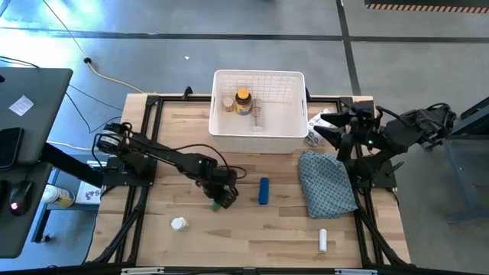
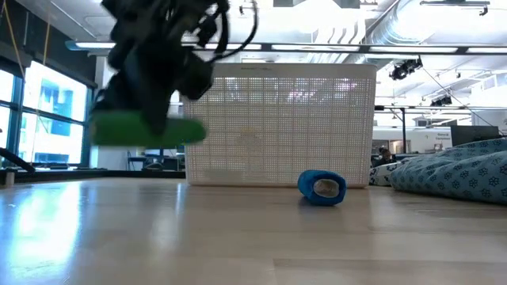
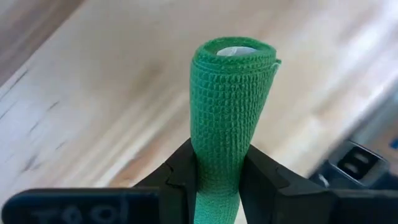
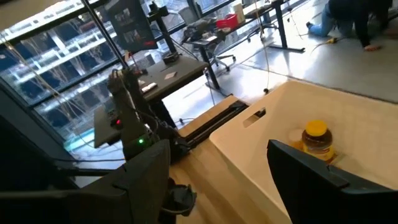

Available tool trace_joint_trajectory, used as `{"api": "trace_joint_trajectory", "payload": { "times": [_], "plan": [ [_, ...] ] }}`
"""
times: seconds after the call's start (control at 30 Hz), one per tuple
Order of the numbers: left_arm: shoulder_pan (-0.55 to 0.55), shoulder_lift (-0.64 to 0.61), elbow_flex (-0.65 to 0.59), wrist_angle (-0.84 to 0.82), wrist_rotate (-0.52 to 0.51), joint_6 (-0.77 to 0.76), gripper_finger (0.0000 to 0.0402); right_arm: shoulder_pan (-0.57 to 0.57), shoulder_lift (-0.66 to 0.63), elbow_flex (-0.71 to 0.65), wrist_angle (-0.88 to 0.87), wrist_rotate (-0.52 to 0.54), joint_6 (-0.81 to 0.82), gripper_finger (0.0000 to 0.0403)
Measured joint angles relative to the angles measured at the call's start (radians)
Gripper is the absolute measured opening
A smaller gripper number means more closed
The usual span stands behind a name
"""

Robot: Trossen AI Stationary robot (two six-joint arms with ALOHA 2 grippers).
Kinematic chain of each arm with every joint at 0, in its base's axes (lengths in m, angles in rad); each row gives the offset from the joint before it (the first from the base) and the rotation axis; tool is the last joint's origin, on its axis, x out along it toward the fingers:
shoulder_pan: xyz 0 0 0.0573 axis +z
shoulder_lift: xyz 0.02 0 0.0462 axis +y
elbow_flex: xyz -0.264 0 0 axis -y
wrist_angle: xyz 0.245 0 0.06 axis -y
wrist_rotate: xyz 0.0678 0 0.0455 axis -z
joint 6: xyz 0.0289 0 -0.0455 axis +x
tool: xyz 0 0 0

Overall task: Pick & place medical supplies in basket/bin
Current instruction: Put the green bandage into the white bin

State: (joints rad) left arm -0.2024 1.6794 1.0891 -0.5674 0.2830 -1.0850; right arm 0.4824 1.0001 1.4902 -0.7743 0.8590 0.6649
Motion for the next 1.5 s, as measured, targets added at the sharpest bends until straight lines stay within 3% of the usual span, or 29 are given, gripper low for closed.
{"api": "trace_joint_trajectory", "payload": {
  "times": [0.33,0.5,0.63,0.87,1.13,1.3,1.5],
  "plan": [
    [0.055,-0.001,0.345,-0.002,0.023,0.279,0.0123,0.011,0.001,0.000,-0.004,-0.029,0.097,0.0259],
    [0.132,-0.003,0.544,-0.009,0.024,0.422,0.0123,0.010,0.001,0.000,0.021,0.015,0.122,0.0259],
    [0.228,-0.003,0.640,-0.007,-0.036,0.482,0.0123,0.010,0.008,0.000,0.071,0.032,0.123,0.0259],
    [0.454,0.001,0.651,-0.031,-0.060,0.505,0.0122,0.010,0.022,0.000,0.105,0.029,0.120,0.0259],
    [0.654,0.126,0.650,-0.008,-0.043,0.455,0.0122,0.009,0.013,0.000,0.089,0.056,-0.006,0.0259],
    [0.675,0.207,0.649,-0.024,-0.033,0.401,0.0122,0.008,0.006,0.000,0.068,0.119,-0.109,0.0259],
    [0.665,0.270,0.650,-0.098,-0.221,0.269,0.0122,0.008,0.006,0.000,0.050,0.184,-0.194,0.0259]
  ]
}}
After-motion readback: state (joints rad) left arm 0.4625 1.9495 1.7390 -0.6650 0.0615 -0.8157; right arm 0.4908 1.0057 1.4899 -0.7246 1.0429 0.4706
